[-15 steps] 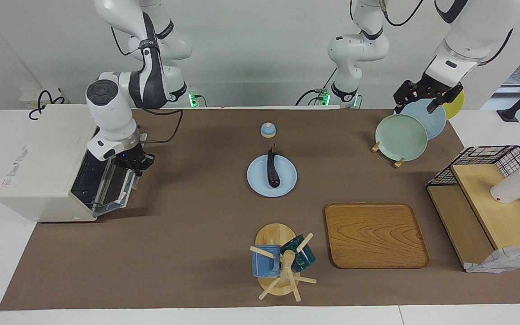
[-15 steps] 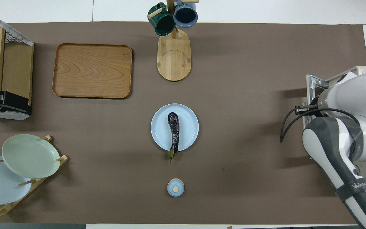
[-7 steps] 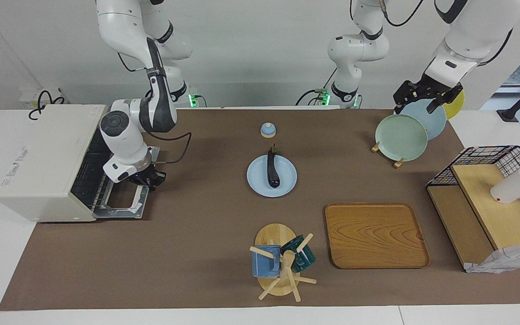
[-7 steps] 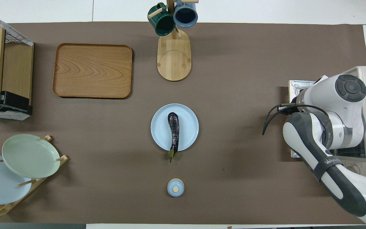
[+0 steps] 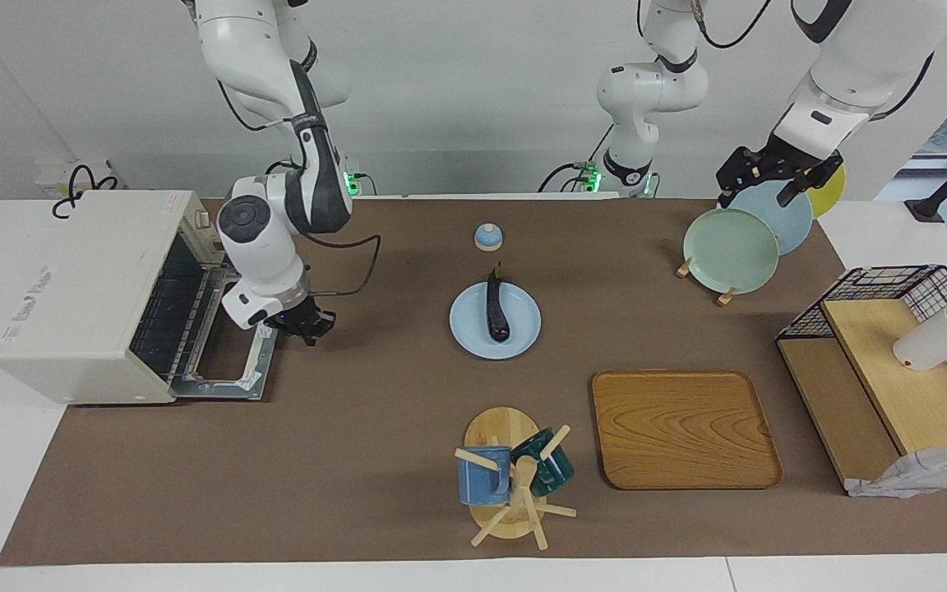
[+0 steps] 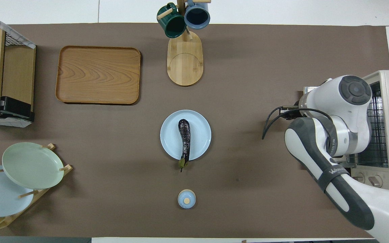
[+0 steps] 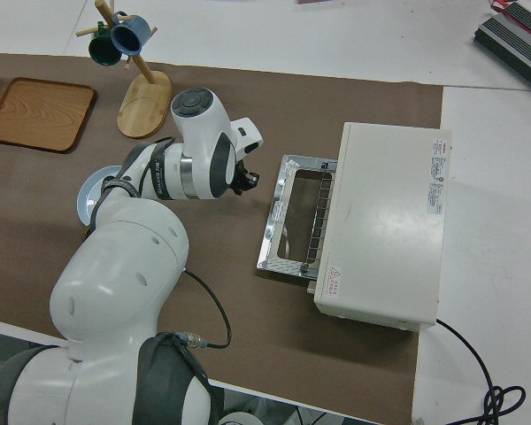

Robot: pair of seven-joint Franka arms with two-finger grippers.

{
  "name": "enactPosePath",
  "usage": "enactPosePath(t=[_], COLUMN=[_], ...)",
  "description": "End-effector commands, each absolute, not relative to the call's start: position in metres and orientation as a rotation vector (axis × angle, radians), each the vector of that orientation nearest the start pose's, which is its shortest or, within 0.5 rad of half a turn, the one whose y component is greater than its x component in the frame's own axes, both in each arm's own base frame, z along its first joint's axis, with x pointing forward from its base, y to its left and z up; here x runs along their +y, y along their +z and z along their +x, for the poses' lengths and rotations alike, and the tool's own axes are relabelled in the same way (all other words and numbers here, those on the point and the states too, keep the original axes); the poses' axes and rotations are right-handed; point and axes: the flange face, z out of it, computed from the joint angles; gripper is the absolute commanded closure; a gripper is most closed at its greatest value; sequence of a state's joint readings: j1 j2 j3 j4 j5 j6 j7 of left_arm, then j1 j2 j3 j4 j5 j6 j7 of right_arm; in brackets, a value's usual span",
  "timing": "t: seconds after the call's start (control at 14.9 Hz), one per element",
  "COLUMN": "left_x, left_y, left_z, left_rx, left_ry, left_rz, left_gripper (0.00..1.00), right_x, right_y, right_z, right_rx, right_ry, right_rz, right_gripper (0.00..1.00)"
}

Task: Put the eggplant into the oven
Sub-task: 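Pull the oven door down and open with the right gripper, then move the right gripper to the plate and grasp the eggplant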

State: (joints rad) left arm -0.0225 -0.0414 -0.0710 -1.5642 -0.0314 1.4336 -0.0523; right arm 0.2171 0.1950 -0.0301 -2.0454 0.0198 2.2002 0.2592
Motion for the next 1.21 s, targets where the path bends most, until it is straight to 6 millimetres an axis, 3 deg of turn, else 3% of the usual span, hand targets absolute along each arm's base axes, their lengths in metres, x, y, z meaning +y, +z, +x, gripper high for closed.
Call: enactPosePath(t=[0.0, 0.07, 0.2, 0.27, 0.4, 0.47, 0.6, 0.74, 0.87, 0.94, 1.01, 1.14], left_x=[-0.048, -0.048, -0.049, -0.048, -0.048, -0.048, -0.048, -0.048, -0.048, -0.048, -0.048, -0.048], left_y=[0.637, 0.637, 0.637, 0.636, 0.636, 0.636, 0.636, 0.637, 0.636, 0.636, 0.636, 0.636], left_z=[0.521, 0.521, 0.521, 0.521, 0.521, 0.521, 0.521, 0.521, 0.521, 0.521, 0.521, 0.521], left_rx=[0.068, 0.068, 0.07, 0.068, 0.068, 0.068, 0.068, 0.068, 0.068, 0.068, 0.068, 0.068], left_ry=[0.168, 0.168, 0.168, 0.17, 0.17, 0.17, 0.17, 0.168, 0.17, 0.17, 0.17, 0.17], left_rz=[-3.16, -3.16, -3.16, -3.16, -3.16, -3.16, -3.16, -3.16, -3.16, -3.16, -3.16, -3.16], left_gripper=[0.0, 0.0, 0.0, 0.0, 0.0, 0.0, 0.0, 0.0, 0.0, 0.0, 0.0, 0.0], right_x=[0.209, 0.251, 0.329, 0.36, 0.415, 0.433, 0.47, 0.478, 0.482, 0.486, 0.5, 0.496], right_y=[0.41, 0.421, 0.426, 0.423, 0.424, 0.418, 0.41, 0.389, 0.38, 0.375, 0.364, 0.346], right_z=[0.574, 0.571, 0.548, 0.549, 0.565, 0.565, 0.544, 0.528, 0.516, 0.514, 0.499, 0.49], right_rx=[0.118, 0.062, 0.026, 0.098, 0.11, 0.094, 0.002, -0.009, -0.025, -0.034, -0.081, -0.112], right_ry=[0.074, 0.058, 0.01, -0.009, -0.085, -0.109, -0.173, -0.155, -0.168, -0.187, -0.193, -0.206], right_rz=[-3.145, -3.144, -3.115, -3.113, -3.087, -3.065, -3.034, -3.042, -3.03, -3.017, -3.011, -3.011], right_gripper=[0.89, 0.81, 0.81, 0.81, 0.75, 0.75, 0.75, 0.75, 0.75, 0.69, 0.64, 0.5])
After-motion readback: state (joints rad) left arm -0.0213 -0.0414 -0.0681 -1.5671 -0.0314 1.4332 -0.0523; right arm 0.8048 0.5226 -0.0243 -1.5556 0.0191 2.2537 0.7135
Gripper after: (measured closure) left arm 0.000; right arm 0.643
